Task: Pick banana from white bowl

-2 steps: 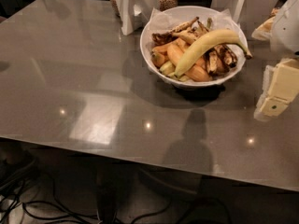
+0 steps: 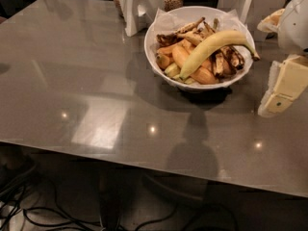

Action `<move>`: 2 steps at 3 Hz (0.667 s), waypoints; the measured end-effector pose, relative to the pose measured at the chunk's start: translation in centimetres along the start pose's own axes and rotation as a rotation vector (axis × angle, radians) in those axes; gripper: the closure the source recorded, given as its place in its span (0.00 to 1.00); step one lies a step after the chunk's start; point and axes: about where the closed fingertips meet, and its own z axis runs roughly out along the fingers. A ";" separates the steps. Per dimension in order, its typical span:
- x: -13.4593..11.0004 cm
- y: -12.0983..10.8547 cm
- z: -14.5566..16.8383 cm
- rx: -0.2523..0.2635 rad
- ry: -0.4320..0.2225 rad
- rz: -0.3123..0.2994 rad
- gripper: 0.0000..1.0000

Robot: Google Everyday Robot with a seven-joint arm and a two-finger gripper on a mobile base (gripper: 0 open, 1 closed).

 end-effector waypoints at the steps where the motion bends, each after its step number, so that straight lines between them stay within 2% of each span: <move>1: -1.6 -2.4 -0.2 0.085 -0.109 -0.053 0.00; 2: -3.3 -5.5 0.1 0.167 -0.216 -0.109 0.00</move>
Offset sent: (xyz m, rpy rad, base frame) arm 0.0970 0.0271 0.0372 0.2112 -0.3649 0.2034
